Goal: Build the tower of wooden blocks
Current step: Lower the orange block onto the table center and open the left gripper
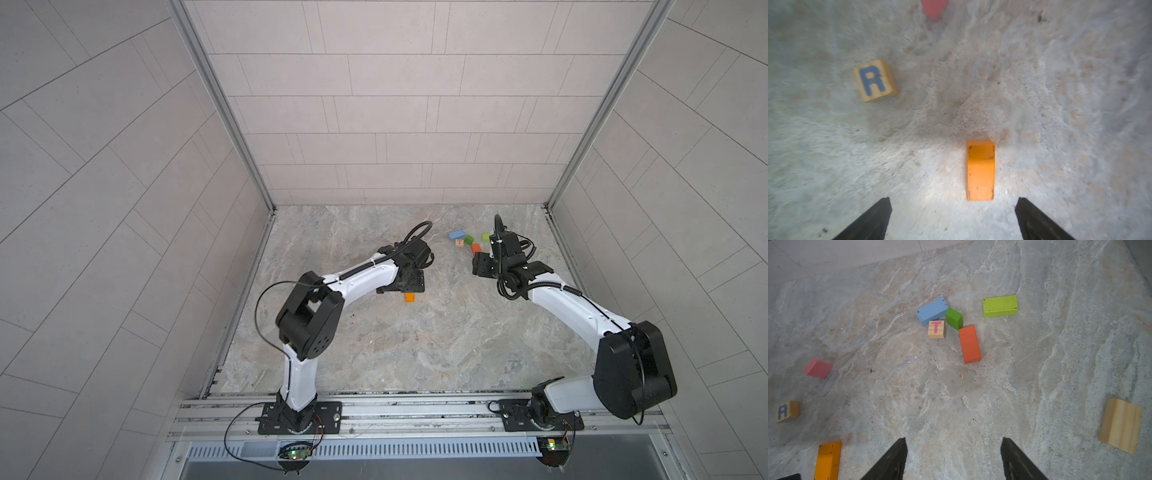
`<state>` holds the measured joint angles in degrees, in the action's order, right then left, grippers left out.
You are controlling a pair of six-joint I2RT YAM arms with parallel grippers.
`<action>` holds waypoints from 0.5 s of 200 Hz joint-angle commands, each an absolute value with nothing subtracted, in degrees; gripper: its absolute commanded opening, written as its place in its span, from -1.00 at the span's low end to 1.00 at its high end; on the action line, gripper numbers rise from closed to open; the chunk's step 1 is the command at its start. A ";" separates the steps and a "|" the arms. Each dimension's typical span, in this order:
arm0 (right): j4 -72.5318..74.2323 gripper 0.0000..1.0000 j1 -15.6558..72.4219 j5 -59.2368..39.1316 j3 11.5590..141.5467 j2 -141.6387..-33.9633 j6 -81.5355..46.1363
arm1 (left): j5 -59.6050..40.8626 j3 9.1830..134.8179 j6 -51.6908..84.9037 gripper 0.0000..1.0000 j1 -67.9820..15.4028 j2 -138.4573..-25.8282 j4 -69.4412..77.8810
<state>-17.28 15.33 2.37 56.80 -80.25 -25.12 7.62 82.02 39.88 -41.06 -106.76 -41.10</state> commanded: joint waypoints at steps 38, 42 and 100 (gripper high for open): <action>-27.86 0.50 17.67 -10.11 70.03 -84.93 -8.92 | 8.58 65.67 37.31 1.00 -41.22 -83.01 -41.08; -28.27 0.51 18.10 -10.54 71.08 -85.56 -7.86 | 7.80 64.35 37.18 1.00 -41.18 -81.20 -40.55; -42.40 0.64 25.46 -10.54 94.49 -103.51 3.74 | 14.02 50.94 36.71 1.00 -39.03 -63.49 -39.37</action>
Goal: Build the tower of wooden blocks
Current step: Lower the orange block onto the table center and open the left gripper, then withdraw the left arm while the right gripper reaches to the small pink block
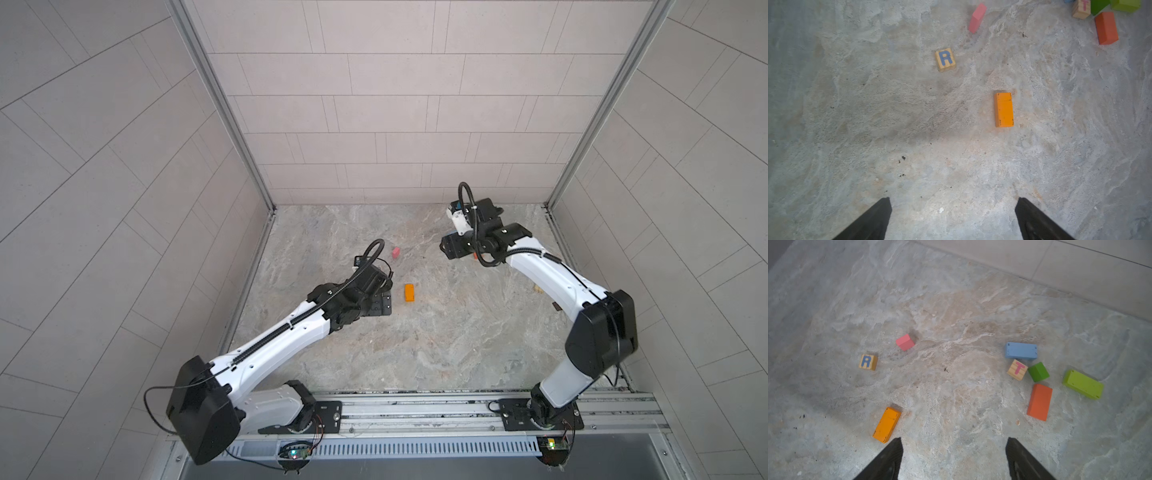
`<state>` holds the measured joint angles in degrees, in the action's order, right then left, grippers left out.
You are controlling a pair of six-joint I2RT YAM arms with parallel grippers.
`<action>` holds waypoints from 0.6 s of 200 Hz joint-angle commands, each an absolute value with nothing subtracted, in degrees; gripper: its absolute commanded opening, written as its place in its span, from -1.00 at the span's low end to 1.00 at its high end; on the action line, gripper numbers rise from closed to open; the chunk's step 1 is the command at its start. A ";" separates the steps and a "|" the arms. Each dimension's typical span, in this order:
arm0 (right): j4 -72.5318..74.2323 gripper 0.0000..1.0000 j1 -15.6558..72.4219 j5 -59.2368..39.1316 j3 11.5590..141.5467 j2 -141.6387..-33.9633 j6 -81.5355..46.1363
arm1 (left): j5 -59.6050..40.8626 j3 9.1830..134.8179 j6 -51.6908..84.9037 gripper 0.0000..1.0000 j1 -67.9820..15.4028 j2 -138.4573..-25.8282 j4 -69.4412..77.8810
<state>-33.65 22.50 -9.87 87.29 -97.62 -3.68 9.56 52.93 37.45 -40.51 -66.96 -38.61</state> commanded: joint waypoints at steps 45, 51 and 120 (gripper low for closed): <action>-44.88 0.65 28.61 -12.69 109.34 -117.05 4.44 | 9.24 42.35 40.35 1.00 -35.86 -59.77 -33.83; -45.20 0.65 28.99 -12.74 110.94 -118.45 4.66 | 8.94 41.22 40.75 1.00 -35.80 -59.60 -32.87; -55.48 0.33 31.43 -11.92 132.84 -136.69 5.36 | 10.77 34.45 39.76 1.00 -35.69 -58.14 -26.34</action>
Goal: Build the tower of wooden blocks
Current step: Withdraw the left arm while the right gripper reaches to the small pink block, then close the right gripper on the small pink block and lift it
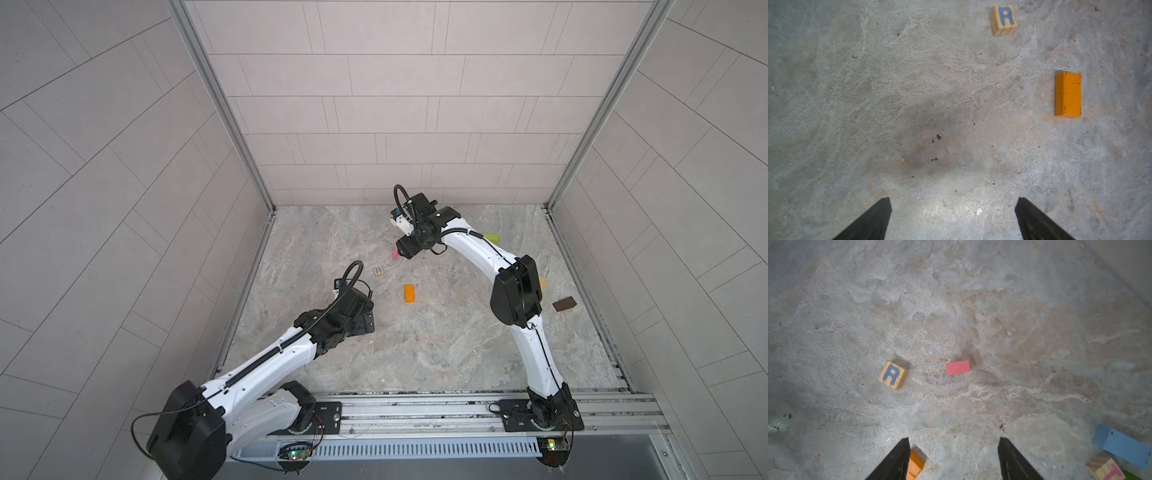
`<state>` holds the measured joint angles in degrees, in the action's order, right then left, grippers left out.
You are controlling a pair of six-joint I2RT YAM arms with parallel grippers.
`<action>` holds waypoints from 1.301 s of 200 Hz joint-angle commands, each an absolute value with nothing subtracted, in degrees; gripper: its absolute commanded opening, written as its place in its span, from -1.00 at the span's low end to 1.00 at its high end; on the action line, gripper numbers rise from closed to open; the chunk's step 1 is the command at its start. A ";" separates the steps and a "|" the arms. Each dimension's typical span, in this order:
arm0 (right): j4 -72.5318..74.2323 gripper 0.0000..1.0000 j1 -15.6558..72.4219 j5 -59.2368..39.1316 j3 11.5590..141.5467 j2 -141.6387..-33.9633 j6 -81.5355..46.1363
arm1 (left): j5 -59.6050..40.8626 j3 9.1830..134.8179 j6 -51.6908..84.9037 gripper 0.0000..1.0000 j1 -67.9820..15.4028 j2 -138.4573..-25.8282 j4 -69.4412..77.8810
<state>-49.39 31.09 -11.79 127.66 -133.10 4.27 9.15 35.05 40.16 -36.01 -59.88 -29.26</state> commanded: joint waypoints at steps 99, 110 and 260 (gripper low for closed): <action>-55.83 0.49 31.50 -15.40 144.07 -147.41 5.95 | 9.35 30.59 39.51 1.00 -35.53 -58.33 -22.00; -55.68 0.49 31.54 -15.66 145.00 -148.27 5.92 | 9.22 30.59 39.38 1.00 -35.55 -58.77 -21.72; -51.72 0.38 30.44 -18.19 152.13 -155.04 2.31 | 10.11 30.40 39.07 1.00 -35.38 -60.09 -20.48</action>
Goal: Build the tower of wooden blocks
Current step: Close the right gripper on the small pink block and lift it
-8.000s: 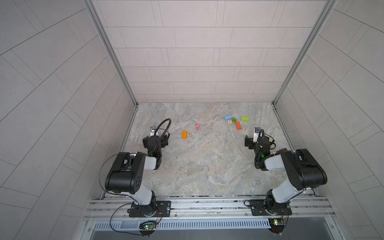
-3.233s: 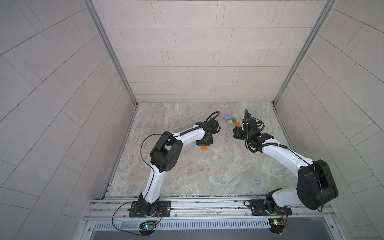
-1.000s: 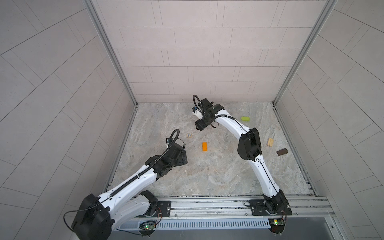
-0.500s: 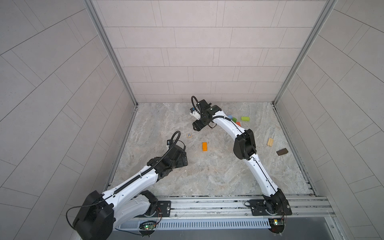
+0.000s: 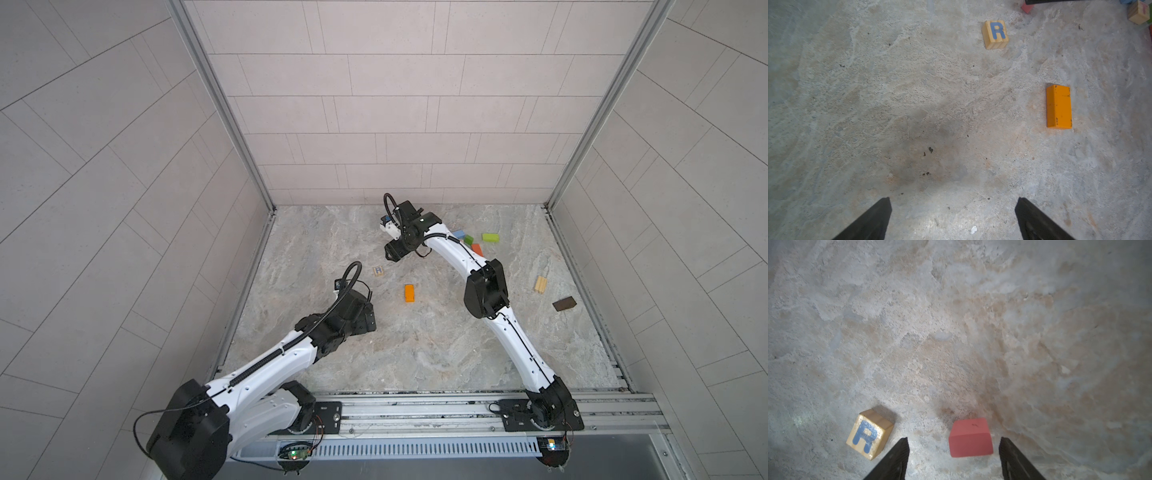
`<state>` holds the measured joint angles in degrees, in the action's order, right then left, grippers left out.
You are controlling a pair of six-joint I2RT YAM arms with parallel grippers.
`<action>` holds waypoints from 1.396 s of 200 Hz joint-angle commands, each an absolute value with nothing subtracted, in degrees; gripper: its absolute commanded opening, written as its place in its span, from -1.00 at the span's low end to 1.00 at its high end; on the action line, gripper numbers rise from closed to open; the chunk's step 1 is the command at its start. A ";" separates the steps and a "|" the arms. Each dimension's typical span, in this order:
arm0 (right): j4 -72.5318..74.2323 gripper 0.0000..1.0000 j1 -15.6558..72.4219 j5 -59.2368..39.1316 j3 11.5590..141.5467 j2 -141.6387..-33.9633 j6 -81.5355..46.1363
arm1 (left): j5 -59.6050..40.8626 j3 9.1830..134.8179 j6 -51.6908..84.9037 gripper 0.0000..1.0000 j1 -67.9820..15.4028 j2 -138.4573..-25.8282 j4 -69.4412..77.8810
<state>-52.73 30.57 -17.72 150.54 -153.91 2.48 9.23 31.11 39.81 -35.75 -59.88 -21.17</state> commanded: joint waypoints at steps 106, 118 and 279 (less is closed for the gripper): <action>-52.99 0.20 30.54 -17.38 152.49 -155.91 4.70 | 10.20 30.41 39.36 1.00 -35.28 -60.71 -20.57; -53.26 0.20 30.58 -17.09 152.46 -156.00 4.84 | 10.20 30.41 39.37 1.00 -35.27 -60.90 -20.39; -53.22 0.22 30.88 -17.14 152.40 -156.84 3.47 | 9.79 30.76 39.48 1.00 -35.00 -62.14 -19.95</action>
